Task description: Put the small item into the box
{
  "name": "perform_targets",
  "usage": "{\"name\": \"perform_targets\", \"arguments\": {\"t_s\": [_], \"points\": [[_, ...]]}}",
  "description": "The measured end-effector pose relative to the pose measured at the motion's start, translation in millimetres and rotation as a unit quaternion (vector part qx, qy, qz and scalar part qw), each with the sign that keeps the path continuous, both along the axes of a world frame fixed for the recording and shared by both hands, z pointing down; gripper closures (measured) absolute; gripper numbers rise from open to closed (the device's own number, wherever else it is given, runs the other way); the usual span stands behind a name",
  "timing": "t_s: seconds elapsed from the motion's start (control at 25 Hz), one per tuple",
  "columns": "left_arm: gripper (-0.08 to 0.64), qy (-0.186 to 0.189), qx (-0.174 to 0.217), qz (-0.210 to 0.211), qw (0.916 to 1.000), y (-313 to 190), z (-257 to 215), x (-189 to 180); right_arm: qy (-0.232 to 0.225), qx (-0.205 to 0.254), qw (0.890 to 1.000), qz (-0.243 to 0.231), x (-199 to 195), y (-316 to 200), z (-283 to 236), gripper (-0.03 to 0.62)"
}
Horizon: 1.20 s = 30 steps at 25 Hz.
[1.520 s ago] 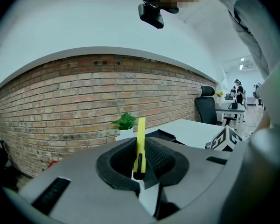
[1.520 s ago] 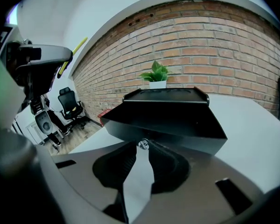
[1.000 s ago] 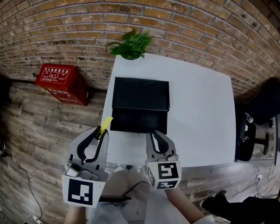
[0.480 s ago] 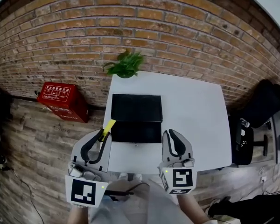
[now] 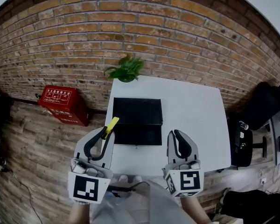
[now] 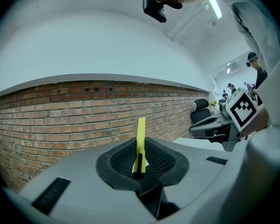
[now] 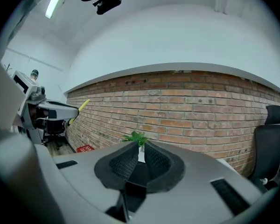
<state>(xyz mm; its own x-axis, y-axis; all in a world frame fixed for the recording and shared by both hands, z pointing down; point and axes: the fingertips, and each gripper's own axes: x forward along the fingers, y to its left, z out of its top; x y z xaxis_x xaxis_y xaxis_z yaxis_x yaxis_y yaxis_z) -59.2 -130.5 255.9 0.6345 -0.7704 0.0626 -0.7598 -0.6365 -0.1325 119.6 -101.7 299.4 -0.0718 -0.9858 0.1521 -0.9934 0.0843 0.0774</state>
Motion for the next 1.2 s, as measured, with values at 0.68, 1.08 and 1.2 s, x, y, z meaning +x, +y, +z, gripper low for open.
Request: {"name": "perform_targets", "arguments": {"t_s": [0.68,1.08,1.2], "points": [[0.494,-0.061,0.018,0.079,0.9949,-27,21,35,-0.013,-0.025,0.999,0.031,16,4,15,0.528],[0.494,-0.17,-0.028,0.179,0.9686,-41,103,88,-0.032,-0.063,0.996,0.057,34,15,44,0.528],[0.494,-0.201,-0.053,0.209,0.9556,-46,134,102,-0.036,-0.073,0.994,0.067,40,20,53,0.528]]}}
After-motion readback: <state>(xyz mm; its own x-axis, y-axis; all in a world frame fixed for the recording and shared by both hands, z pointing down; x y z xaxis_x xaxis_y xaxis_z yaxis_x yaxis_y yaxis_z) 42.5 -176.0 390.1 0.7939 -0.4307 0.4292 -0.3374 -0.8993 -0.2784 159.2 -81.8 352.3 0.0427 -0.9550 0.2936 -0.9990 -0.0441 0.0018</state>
